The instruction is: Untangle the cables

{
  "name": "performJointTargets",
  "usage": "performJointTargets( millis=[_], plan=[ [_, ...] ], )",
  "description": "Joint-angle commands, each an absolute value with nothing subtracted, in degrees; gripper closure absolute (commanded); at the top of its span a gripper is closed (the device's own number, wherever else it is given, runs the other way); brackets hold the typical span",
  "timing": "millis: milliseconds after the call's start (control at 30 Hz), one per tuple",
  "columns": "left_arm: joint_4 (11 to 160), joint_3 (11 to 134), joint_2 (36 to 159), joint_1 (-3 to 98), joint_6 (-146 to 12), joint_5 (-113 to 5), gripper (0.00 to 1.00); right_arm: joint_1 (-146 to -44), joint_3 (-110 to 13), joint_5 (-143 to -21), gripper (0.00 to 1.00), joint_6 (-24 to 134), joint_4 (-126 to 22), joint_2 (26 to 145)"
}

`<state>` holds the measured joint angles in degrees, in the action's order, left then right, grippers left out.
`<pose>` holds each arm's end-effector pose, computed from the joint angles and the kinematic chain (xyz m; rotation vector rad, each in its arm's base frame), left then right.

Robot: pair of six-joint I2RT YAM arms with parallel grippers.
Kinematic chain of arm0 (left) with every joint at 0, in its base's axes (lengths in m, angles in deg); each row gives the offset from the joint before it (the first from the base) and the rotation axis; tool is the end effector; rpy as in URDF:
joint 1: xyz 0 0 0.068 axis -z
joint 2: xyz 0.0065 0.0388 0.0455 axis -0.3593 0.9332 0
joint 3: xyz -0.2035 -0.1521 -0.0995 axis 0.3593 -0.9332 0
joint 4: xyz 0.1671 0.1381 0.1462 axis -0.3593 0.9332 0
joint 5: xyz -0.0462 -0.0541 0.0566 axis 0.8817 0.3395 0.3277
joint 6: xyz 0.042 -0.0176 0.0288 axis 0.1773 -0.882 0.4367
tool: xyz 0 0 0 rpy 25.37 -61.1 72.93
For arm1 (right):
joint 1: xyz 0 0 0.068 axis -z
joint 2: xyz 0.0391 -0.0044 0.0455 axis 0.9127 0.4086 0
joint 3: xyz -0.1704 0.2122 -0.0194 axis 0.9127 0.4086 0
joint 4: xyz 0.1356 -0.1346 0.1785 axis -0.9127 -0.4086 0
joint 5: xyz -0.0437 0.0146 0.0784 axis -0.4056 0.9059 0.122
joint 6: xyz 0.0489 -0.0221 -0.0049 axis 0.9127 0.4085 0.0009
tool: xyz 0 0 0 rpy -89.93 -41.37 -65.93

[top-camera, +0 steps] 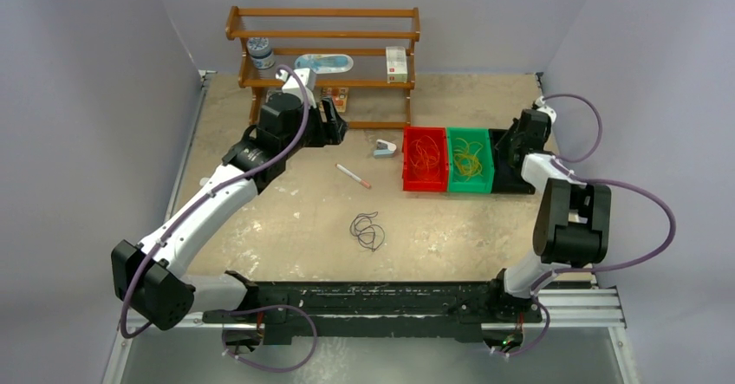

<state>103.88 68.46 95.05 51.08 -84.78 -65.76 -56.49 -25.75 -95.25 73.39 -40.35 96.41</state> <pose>0.2553 -0.1452 0.3648 -0.0290 1.9954 -0.6261 0.3489 -0.0611 0.2169 0.6633 1.9485 0.0735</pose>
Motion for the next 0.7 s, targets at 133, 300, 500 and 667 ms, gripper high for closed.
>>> performJointTargets(
  millis=[133, 300, 500, 667],
  plan=[
    [102.3, 69.3, 96.3, 50.9, -85.6, -66.2, 0.37, -56.5, -31.0, -90.7, 1.0, 71.9, -42.0, 102.3],
    [102.6, 69.2, 97.2, 50.9, -85.6, -66.4, 0.37, -56.5, -31.5, -83.0, 1.0, 70.2, -42.9, 104.3],
    [102.5, 69.4, 97.5, 50.9, -85.8, -66.7, 0.37, -56.5, -29.9, -81.7, 1.0, 69.6, -42.1, 102.1],
    [102.5, 69.4, 97.7, 50.9, -85.8, -67.2, 0.37, -56.5, -29.4, -83.2, 0.99, 70.0, -43.1, 97.9]
  ],
)
